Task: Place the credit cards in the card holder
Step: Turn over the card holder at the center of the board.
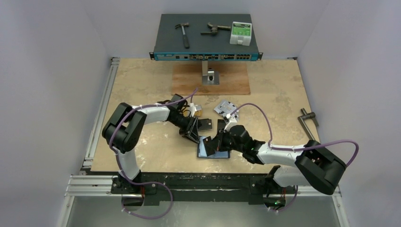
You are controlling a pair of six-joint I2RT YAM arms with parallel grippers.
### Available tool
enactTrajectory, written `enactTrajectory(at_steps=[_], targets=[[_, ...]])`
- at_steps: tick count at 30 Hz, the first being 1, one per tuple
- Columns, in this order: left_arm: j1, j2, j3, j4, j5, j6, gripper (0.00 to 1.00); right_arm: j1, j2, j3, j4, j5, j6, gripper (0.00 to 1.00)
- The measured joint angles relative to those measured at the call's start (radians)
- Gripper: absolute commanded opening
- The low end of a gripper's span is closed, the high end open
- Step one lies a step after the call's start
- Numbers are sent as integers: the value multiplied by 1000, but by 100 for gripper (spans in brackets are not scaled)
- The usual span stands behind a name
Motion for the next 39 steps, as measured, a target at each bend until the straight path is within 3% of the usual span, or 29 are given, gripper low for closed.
enactTrajectory(at_steps=[2, 3, 9, 17, 22, 26, 27, 30, 39], targets=[[-8, 12, 0, -4, -21, -2, 1, 0, 0, 0, 6, 0, 0, 0], [-10, 18, 0, -8, -30, -1, 0, 0, 0, -2, 10, 0, 1, 0], [-10, 56, 10, -30, -68, 2, 0, 0, -36, -22, -9, 11, 6, 0], [-10, 56, 25, -50, -78, 14, 0, -9, -211, -42, -157, 95, 4, 0], [-10, 47, 37, -61, -72, 21, 26, -16, -208, -59, -206, 110, 4, 0], [-10, 47, 56, -72, -50, 25, 83, -16, -135, -66, -176, 102, 5, 0], [-10, 47, 57, -72, -43, 25, 89, -16, -117, -66, -159, 100, 5, 0], [-10, 44, 55, -67, 3, 3, 95, -16, -70, -65, -98, 93, 6, 0], [-17, 34, -36, 39, 113, -84, 100, -16, -59, -82, -53, 88, 39, 0]])
